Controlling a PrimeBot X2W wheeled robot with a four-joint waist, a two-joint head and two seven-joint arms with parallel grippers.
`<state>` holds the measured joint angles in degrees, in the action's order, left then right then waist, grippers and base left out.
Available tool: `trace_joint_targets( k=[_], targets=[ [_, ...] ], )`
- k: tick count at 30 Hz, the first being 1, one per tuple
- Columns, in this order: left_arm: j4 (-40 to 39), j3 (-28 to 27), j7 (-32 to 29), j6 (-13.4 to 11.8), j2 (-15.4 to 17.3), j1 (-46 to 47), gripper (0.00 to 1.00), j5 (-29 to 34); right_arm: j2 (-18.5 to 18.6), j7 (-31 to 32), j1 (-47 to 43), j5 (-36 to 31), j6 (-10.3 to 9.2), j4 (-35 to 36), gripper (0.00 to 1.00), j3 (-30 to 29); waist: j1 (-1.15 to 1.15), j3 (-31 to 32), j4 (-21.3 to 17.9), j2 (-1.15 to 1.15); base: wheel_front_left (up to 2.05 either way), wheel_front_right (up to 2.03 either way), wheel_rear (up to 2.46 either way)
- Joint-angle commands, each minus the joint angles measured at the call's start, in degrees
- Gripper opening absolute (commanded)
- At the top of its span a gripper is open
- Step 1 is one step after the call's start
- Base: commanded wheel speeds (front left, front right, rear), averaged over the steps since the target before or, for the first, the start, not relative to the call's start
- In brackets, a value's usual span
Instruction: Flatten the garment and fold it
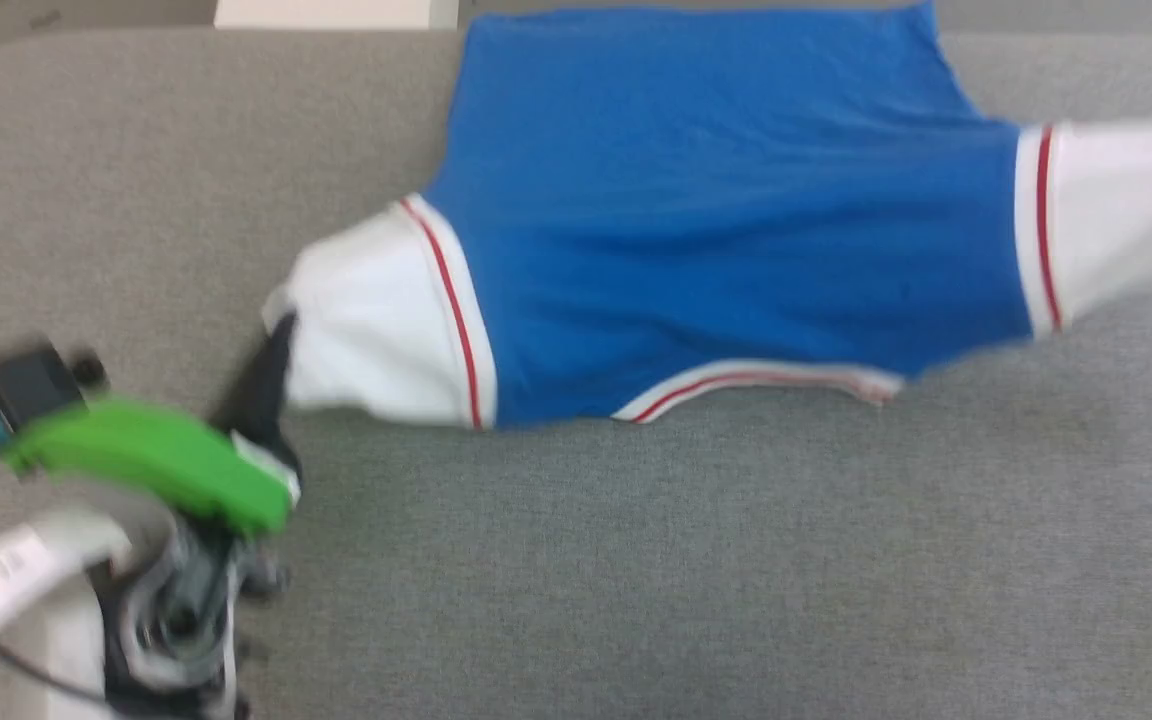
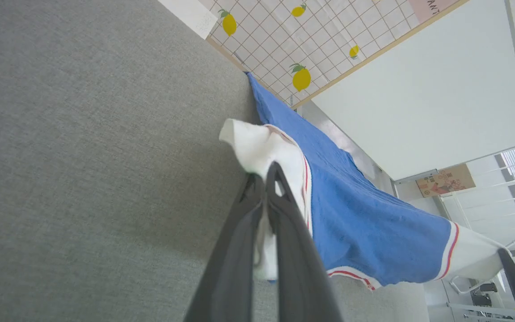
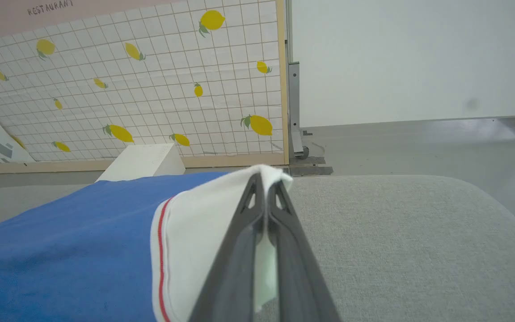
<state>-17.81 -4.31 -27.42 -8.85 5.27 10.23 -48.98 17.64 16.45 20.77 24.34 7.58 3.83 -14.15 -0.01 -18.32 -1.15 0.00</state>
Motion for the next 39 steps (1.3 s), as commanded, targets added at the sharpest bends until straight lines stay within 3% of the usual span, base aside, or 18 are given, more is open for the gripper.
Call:
trace_joint_targets(
  k=[1,10,15,28,39],
  targets=[
    [-0.8,0.2,0.1,0.8,0.6,-2.9,0.00,0.3,-1.3,0.2,-2.7,0.0,-0.09,1.4,0.00,-1.1,0.01,2.0,0.0,0.00,0.00,0.00,0.00],
    [-1.8,-0.3,1.5,4.8,1.0,-17.9,0.00,-1.0,-11.0,2.3,-17.7,1.4,-0.09,6.5,0.00,-7.4,0.01,5.7,0.5,0.00,0.00,0.00,0.00],
    [-2.9,-0.4,0.5,6.4,0.5,-23.8,0.00,-4.8,-13.7,3.5,-23.8,2.1,-0.09,8.3,0.00,-10.9,0.01,9.0,0.9,0.00,0.00,0.00,0.00],
    [-7.3,-4.3,-0.8,5.7,2.0,-36.5,0.00,-6.2,-14.7,5.0,-36.7,7.6,-0.09,10.7,0.00,-14.5,0.01,16.9,0.3,0.00,0.00,0.00,0.00],
    [-8.3,-1.1,0.1,6.1,1.5,-36.8,0.00,-3.3,-14.8,5.0,-39.8,6.9,-0.09,9.3,0.00,-12.3,0.01,17.8,1.2,0.00,0.00,0.00,0.00]
  ],
)
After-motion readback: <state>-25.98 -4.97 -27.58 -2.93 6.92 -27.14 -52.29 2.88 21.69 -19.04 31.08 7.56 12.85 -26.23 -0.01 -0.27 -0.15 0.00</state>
